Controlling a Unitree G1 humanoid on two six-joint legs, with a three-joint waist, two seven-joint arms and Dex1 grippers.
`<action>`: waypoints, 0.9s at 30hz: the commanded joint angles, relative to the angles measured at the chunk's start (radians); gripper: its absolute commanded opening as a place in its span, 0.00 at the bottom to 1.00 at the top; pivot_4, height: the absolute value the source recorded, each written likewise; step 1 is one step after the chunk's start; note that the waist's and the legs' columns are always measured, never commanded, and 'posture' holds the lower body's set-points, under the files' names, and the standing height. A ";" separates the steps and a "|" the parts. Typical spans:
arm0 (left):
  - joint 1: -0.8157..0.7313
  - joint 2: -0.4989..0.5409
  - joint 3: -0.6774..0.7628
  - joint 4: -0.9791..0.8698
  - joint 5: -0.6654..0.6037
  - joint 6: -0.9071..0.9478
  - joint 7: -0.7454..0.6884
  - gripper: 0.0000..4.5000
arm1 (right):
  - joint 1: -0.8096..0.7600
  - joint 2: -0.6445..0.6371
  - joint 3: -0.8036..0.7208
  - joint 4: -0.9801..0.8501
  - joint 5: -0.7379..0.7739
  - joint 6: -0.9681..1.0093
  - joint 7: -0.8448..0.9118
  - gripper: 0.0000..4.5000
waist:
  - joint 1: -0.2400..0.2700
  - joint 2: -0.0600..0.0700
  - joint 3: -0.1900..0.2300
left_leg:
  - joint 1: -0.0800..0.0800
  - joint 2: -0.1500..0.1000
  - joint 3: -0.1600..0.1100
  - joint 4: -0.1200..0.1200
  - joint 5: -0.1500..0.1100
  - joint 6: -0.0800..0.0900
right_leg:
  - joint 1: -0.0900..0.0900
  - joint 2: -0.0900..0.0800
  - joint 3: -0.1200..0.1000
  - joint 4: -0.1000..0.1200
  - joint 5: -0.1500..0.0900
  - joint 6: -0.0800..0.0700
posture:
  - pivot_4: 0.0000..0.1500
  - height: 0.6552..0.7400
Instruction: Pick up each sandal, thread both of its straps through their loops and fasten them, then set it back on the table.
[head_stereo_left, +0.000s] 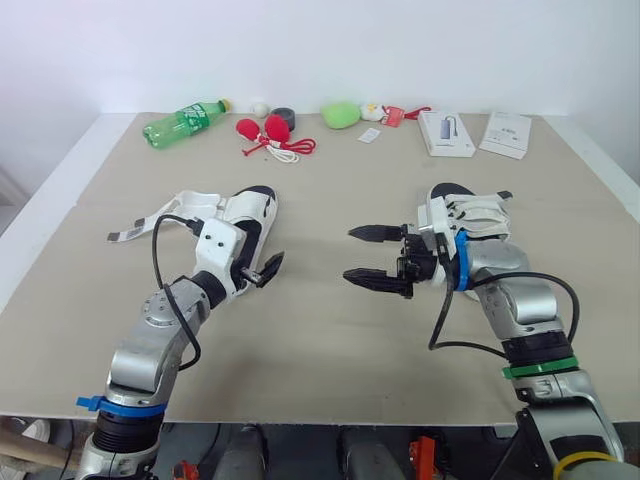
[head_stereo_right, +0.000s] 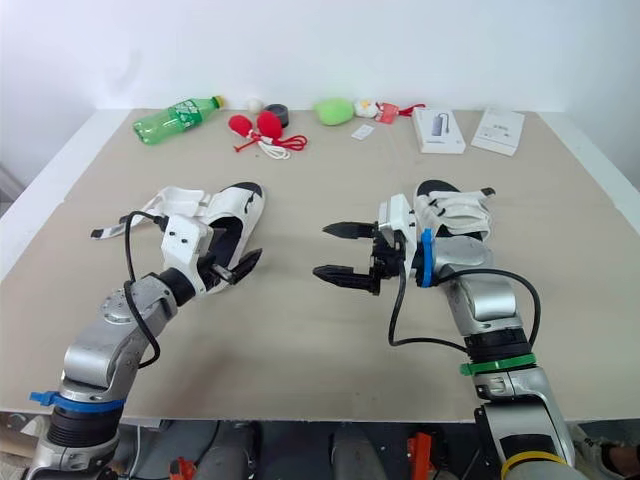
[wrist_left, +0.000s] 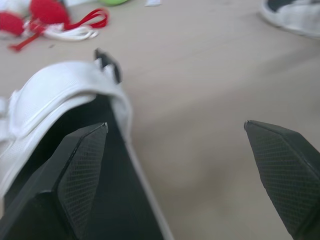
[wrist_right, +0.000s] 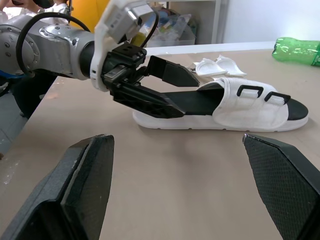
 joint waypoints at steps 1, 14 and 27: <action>-0.053 -0.024 -0.014 0.028 0.019 0.028 0.044 1.00 | -0.031 0.008 -0.007 0.000 -0.014 -0.038 0.012 0.98 | 0.000 0.000 0.000 | 0.000 0.000 0.000 0.000 0.001 -0.001 | 0.000 0.000 0.000 0.000 0.000 0.000 | 1.00 1.00; -0.252 -0.057 -0.028 0.371 0.052 -0.063 0.019 1.00 | -0.019 0.004 -0.029 -0.034 -0.013 -0.029 -0.019 0.98 | -0.002 0.000 0.000 | 0.000 0.000 0.000 -0.001 0.004 -0.008 | 0.000 0.000 0.000 0.000 0.002 0.003 | 1.00 1.00; -0.349 -0.042 -0.074 0.571 0.115 -0.214 -0.049 0.95 | 0.006 0.003 -0.028 -0.078 -0.016 -0.021 -0.053 0.99 | -0.002 0.000 0.000 | 0.000 0.000 0.000 -0.001 0.006 -0.010 | 0.000 0.000 0.000 0.000 0.003 0.006 | 1.00 1.00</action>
